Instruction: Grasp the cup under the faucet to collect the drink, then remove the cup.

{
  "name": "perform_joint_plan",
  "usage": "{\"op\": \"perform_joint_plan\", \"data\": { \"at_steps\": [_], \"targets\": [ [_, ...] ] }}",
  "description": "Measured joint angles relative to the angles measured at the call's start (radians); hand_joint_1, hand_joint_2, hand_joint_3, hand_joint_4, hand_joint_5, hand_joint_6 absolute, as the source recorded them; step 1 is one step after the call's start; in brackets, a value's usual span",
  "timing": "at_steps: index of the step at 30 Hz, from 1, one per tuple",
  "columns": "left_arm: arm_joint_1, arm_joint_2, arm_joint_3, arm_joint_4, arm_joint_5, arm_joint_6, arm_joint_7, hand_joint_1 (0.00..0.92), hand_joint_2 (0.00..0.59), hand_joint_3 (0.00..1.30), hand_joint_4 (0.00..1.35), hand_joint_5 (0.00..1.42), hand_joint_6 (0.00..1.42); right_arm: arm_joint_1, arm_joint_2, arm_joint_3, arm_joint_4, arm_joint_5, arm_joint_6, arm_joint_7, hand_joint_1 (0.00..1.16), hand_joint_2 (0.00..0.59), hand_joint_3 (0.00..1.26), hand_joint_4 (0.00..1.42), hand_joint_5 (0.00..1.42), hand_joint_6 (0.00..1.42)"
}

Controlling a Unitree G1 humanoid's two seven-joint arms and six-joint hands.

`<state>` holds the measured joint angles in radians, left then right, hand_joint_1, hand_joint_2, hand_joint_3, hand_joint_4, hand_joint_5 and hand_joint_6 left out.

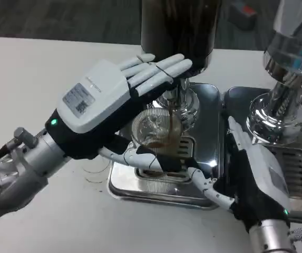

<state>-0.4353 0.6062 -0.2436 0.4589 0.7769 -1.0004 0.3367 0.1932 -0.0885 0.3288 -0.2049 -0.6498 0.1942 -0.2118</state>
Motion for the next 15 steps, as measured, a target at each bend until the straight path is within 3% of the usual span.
{"op": "perform_joint_plan", "data": {
  "at_steps": [8,15],
  "targets": [
    [0.000,0.003,-0.008,-0.009,-0.006,0.011,0.001,0.000,0.113,0.12,0.10,0.33,0.23,-0.029,-0.015,-0.014,0.000,0.084,-0.024,0.074,0.62,0.273,0.00,0.00,0.00,0.06],
    [0.002,0.003,-0.012,-0.020,-0.005,0.024,0.001,0.000,0.125,0.12,0.10,0.33,0.23,-0.069,-0.043,-0.013,0.018,0.117,-0.054,0.124,0.64,0.256,0.00,0.00,0.00,0.05]
  ]
}}
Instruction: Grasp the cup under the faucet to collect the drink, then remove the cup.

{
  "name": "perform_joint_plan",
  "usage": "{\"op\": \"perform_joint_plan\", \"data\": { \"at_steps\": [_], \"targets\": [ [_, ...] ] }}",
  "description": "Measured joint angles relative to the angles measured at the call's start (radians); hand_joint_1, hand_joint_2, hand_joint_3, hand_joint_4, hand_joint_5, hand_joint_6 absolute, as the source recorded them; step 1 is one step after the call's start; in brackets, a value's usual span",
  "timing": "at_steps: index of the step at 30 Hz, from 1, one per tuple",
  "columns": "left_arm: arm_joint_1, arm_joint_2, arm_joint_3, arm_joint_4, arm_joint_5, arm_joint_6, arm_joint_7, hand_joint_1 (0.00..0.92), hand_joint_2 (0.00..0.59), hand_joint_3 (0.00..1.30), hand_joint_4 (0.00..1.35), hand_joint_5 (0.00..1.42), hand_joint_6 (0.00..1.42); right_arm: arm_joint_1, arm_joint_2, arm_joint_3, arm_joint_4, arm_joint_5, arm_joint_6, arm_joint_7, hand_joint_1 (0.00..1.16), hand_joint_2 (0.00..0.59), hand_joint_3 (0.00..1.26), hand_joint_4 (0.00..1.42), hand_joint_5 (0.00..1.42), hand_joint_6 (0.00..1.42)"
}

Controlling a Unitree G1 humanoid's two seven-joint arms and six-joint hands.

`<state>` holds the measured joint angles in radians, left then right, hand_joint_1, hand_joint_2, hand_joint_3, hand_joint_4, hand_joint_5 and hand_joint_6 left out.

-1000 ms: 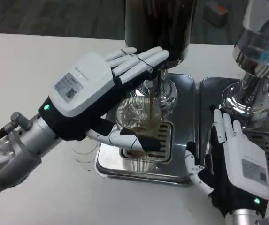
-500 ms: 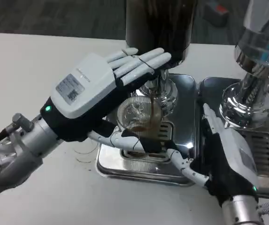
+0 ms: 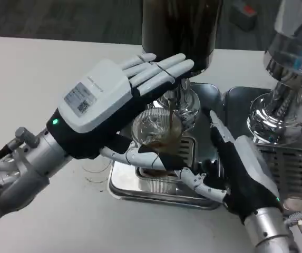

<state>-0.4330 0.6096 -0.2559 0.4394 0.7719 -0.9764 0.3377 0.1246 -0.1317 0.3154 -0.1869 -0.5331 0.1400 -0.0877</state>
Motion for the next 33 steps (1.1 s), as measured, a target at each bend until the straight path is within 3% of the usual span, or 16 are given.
{"op": "perform_joint_plan", "data": {
  "at_steps": [15,19,33],
  "targets": [
    [0.000,0.007,-0.005,-0.009,0.000,0.008,0.000,0.000,0.126,0.14,0.11,0.34,0.23,-0.075,0.008,-0.003,0.122,0.075,-0.059,0.034,0.67,0.235,0.00,0.00,0.00,0.04],
    [-0.001,0.013,-0.005,-0.011,-0.001,0.008,0.000,0.000,0.125,0.14,0.11,0.34,0.23,-0.095,0.031,-0.015,0.182,0.105,-0.089,0.024,0.68,0.230,0.00,0.00,0.00,0.03],
    [-0.001,0.017,-0.007,-0.017,-0.001,0.011,0.000,0.000,0.125,0.14,0.12,0.35,0.23,-0.128,0.046,-0.020,0.238,0.129,-0.119,0.019,0.68,0.233,0.00,0.00,0.00,0.03]
  ]
}}
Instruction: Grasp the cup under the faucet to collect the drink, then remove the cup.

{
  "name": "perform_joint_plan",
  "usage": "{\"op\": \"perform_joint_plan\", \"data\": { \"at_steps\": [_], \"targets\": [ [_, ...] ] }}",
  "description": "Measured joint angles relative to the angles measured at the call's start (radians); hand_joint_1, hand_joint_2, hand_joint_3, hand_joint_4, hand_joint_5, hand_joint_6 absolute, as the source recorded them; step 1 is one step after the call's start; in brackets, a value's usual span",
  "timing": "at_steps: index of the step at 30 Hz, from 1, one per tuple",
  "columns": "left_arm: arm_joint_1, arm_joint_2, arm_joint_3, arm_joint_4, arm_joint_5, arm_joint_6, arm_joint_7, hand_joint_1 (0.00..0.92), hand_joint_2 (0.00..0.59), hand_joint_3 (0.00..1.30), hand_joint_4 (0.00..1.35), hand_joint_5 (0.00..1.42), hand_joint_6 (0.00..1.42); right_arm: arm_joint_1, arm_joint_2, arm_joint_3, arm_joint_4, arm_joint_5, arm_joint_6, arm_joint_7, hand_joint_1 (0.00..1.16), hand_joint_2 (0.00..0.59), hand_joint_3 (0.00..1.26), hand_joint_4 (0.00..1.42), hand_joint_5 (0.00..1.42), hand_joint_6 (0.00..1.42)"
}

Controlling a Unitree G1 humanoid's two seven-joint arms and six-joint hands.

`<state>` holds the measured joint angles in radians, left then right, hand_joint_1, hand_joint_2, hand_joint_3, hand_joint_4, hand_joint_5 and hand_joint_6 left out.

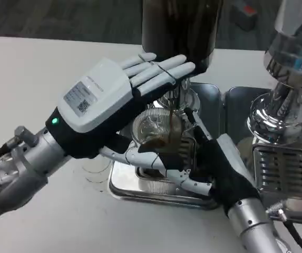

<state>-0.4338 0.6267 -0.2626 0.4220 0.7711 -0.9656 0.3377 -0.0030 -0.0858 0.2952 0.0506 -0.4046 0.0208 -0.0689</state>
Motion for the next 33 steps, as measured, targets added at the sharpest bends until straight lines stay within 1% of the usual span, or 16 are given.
{"op": "perform_joint_plan", "data": {
  "at_steps": [5,9,13,16,22,24,29,33],
  "targets": [
    [0.000,0.000,0.004,-0.001,-0.001,0.002,0.000,0.000,0.125,0.15,0.12,0.35,0.22,-0.015,0.003,0.001,0.020,0.003,-0.003,0.000,0.68,0.235,0.00,0.00,0.00,0.03],
    [0.007,0.000,0.010,-0.013,0.000,0.017,0.010,0.000,0.121,0.13,0.08,0.29,0.16,-0.020,0.006,0.002,0.024,0.003,-0.004,0.000,0.68,0.235,0.00,0.00,0.00,0.03],
    [0.041,0.000,0.025,-0.043,-0.007,0.043,0.016,0.000,0.118,0.13,0.08,0.28,0.15,-0.023,0.006,0.003,0.024,0.003,-0.005,0.000,0.68,0.235,0.00,0.00,0.00,0.03],
    [0.061,0.003,0.061,-0.047,-0.014,0.062,0.018,0.000,0.117,0.14,0.09,0.28,0.14,-0.023,0.005,0.002,0.024,0.004,-0.007,0.000,0.68,0.235,0.00,0.00,0.00,0.03],
    [0.098,0.005,0.121,-0.067,-0.016,0.073,0.032,0.000,0.110,0.14,0.10,0.29,0.15,-0.024,0.005,0.003,0.024,0.004,-0.009,0.000,0.68,0.235,0.00,0.00,0.00,0.03],
    [0.123,0.005,0.155,-0.081,-0.025,0.080,0.048,0.000,0.110,0.15,0.13,0.31,0.17,-0.024,0.006,0.002,0.026,0.005,-0.013,0.000,0.68,0.235,0.00,0.00,0.00,0.03],
    [0.192,0.002,0.244,-0.094,-0.067,0.080,0.114,0.000,0.114,0.16,0.14,0.32,0.17,-0.027,0.007,0.007,0.032,0.008,-0.023,0.000,0.68,0.235,0.00,0.00,0.00,0.03],
    [0.250,0.002,0.298,-0.071,-0.108,0.102,0.134,0.000,0.119,0.16,0.14,0.31,0.17,-0.028,0.007,0.008,0.034,0.009,-0.025,0.000,0.68,0.236,0.00,0.00,0.00,0.01]
  ]
}}
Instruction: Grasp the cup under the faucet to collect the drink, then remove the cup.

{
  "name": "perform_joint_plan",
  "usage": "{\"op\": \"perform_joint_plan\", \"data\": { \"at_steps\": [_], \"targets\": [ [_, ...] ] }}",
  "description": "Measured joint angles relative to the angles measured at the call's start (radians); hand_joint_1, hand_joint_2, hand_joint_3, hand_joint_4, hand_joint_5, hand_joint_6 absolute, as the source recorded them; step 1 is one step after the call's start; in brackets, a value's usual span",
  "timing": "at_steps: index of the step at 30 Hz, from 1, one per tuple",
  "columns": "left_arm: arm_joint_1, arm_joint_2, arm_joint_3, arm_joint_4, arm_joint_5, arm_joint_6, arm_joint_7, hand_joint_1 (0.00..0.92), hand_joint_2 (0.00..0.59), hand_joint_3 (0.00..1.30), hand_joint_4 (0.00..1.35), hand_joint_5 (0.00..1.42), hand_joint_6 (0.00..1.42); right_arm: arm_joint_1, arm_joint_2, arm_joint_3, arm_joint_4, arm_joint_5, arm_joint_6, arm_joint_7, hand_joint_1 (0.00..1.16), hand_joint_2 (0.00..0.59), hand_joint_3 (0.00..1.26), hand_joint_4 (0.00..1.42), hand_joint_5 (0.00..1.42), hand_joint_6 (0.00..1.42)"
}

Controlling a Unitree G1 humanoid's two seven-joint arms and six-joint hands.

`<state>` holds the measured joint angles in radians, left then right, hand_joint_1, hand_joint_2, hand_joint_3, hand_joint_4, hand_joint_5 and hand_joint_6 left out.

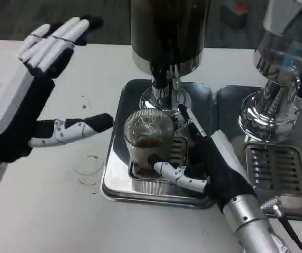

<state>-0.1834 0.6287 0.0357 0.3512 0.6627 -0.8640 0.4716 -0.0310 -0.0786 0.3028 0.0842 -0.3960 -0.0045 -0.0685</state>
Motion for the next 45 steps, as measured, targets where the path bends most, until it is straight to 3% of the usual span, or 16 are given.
{"op": "perform_joint_plan", "data": {
  "at_steps": [9,23,35,45],
  "targets": [
    [0.086,0.029,0.039,0.166,-0.065,0.062,-0.001,0.000,0.123,0.15,0.09,0.26,0.16,-0.021,0.001,0.001,0.033,0.006,-0.006,0.002,0.69,0.223,0.00,0.00,0.00,0.00],
    [0.109,0.034,-0.014,0.284,-0.064,0.085,-0.001,0.000,0.125,0.14,0.08,0.26,0.15,-0.045,0.005,0.019,0.049,0.011,-0.017,0.017,0.72,0.183,0.00,0.00,0.00,0.00],
    [0.138,0.034,-0.024,0.305,-0.086,0.086,-0.012,0.000,0.126,0.16,0.09,0.27,0.15,-0.080,0.069,-0.008,0.162,0.092,-0.073,0.017,0.73,0.183,0.00,0.00,0.00,0.00],
    [0.147,0.026,-0.052,0.304,-0.103,0.093,-0.023,0.000,0.126,0.16,0.09,0.27,0.15,-0.094,0.092,-0.019,0.203,0.116,-0.104,0.022,0.82,0.178,0.00,0.00,0.00,0.04]
  ]
}}
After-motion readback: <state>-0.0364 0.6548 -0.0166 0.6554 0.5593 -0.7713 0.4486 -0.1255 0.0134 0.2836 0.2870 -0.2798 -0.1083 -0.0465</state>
